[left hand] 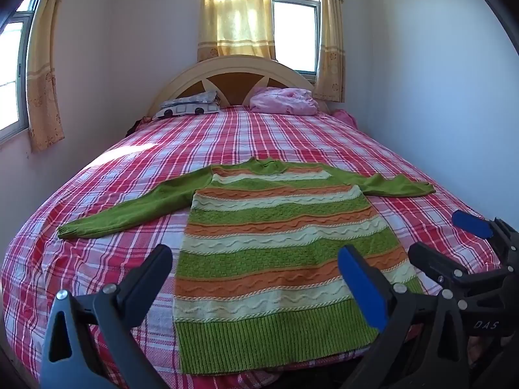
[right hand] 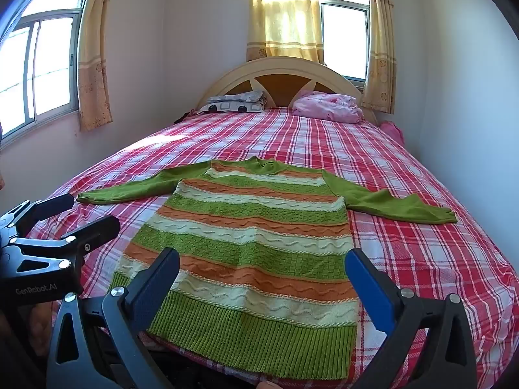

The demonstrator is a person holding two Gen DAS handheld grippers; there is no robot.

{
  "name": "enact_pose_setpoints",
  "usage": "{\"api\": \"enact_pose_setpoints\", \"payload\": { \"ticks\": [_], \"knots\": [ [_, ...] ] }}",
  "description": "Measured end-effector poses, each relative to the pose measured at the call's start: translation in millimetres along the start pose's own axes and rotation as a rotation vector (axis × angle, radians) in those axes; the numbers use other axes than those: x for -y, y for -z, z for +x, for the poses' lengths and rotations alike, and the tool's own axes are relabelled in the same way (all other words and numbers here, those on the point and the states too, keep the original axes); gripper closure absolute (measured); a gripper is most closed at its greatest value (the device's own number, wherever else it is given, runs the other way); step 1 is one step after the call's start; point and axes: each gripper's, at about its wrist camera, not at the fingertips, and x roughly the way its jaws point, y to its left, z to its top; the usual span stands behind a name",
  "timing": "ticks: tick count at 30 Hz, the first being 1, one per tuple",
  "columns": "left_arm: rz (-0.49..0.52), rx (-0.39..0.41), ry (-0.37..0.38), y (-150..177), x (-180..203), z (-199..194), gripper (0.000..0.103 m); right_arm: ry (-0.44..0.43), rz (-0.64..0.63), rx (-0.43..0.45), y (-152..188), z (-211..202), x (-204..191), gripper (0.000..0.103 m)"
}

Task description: Fold small clothes

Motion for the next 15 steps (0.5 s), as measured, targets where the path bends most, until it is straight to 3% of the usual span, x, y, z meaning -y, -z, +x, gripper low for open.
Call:
{"api": "enact_pose_setpoints", "payload": {
  "ticks": [15],
  "knots": [
    [-0.001, 0.001, -0.002, -1.9, -2.0, 0.2, 0.0, 0.0, 0.0, 0.0, 0.4, 0.5, -0.3, 0.001]
  ]
}}
